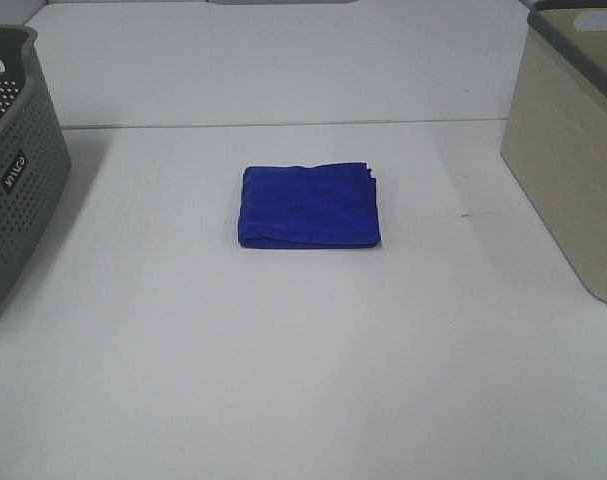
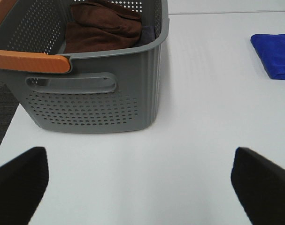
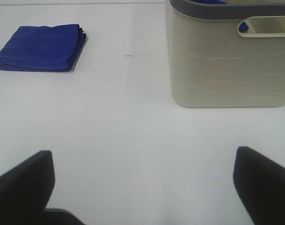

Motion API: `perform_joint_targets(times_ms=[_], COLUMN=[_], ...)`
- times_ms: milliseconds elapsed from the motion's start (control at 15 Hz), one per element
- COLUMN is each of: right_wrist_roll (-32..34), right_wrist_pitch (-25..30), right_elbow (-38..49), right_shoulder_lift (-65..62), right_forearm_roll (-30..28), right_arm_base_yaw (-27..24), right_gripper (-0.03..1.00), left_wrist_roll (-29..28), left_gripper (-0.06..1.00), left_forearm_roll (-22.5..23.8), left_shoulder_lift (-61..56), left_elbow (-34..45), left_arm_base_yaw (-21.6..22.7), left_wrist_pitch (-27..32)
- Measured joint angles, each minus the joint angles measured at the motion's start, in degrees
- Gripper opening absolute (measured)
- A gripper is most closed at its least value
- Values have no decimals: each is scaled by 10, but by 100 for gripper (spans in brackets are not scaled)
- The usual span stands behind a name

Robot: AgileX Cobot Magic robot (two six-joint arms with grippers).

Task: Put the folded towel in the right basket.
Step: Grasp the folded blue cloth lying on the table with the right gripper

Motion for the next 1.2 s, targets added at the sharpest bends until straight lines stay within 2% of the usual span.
perform_joint_targets(times_ms=[1200], right_wrist_roll=[0], right_wrist_pitch=[-1], right_elbow=[0], right_shoulder_lift=[0], right_forearm_roll=[-2], right_arm_base_yaw=[0], right_gripper=[99], left_wrist_roll=[0], left_gripper=[98], left_forearm_roll=[0], left_shoulder_lift=[0], left_elbow=[0], left_arm_base_yaw=[0], left_wrist_pitch=[0])
